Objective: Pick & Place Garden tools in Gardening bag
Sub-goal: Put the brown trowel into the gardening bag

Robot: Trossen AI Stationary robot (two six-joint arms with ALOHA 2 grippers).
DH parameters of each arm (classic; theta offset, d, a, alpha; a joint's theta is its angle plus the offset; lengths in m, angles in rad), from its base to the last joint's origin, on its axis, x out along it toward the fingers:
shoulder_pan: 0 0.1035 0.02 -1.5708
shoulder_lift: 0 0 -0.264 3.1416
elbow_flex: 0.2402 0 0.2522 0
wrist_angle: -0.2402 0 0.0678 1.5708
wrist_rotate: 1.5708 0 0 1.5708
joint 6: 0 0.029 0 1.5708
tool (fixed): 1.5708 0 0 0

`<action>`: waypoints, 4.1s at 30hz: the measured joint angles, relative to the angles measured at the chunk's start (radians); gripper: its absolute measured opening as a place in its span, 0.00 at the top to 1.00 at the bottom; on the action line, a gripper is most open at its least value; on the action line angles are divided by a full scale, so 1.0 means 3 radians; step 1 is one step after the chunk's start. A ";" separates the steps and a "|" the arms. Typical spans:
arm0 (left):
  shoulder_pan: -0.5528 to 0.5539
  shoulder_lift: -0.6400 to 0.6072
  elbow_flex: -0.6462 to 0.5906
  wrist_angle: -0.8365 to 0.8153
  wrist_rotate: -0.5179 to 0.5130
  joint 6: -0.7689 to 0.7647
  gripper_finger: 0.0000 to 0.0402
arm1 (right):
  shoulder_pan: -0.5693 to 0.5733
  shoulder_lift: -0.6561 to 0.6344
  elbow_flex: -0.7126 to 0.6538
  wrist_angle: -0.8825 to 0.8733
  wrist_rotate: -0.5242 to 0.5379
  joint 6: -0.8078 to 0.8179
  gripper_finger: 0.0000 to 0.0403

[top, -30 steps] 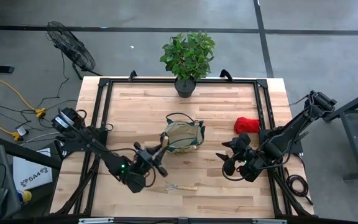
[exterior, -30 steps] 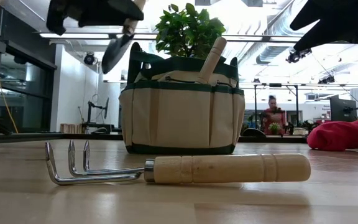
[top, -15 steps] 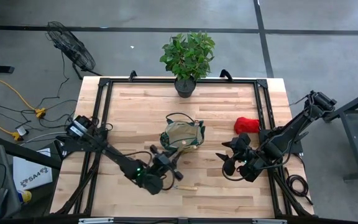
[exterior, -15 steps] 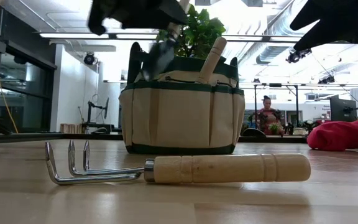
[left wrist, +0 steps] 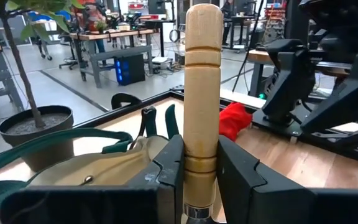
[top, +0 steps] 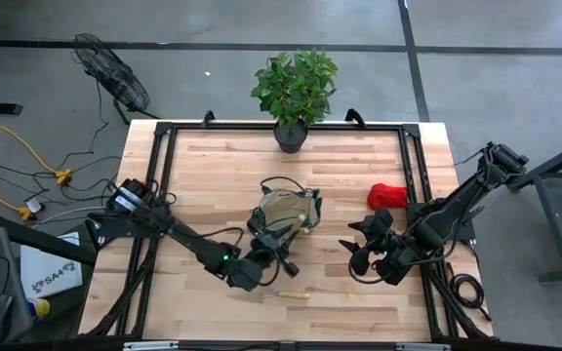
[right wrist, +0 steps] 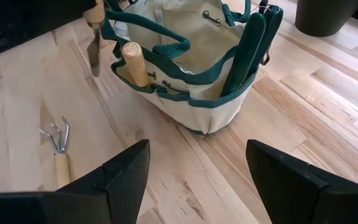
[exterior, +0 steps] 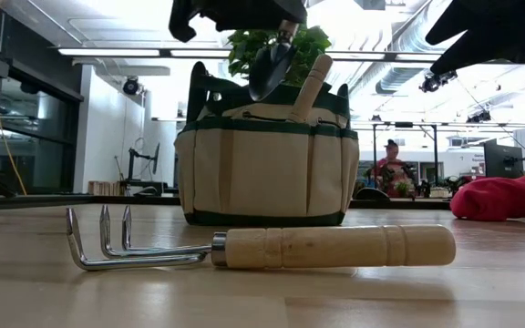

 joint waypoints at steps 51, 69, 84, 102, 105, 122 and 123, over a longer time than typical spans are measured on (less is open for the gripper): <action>0.0257 0.0423 -0.0002 0.0023 -0.0415 0.0122 0.85 | -0.0001 0.0001 -0.0001 -0.0006 0.0000 -0.0027 0.36; 0.0256 0.0434 -0.0001 0.0010 -0.0489 0.0067 0.62 | 0.0000 0.0001 -0.0001 -0.0002 -0.0012 -0.0027 0.36; 0.0257 0.0434 0.0081 0.0021 -0.0512 0.0229 0.60 | 0.0000 0.0001 0.0000 -0.0001 -0.0013 -0.0003 0.36; 0.0256 0.0431 0.0389 -0.0003 -0.0501 0.0752 0.78 | 0.0000 0.0001 0.0000 -0.0001 -0.0014 0.0001 0.36; 0.0256 0.0431 0.0389 -0.0004 -0.0501 0.0778 0.92 | 0.0000 0.0001 0.0000 -0.0001 -0.0014 0.0001 0.36; 0.0233 0.0431 0.0392 0.0027 -0.0591 0.0921 0.89 | 0.0000 0.0001 0.0000 -0.0001 -0.0027 0.0001 0.36; 0.0233 0.0431 0.0392 0.0026 -0.0591 0.0914 0.86 | 0.0000 0.0001 0.0000 -0.0001 -0.0028 0.0001 0.36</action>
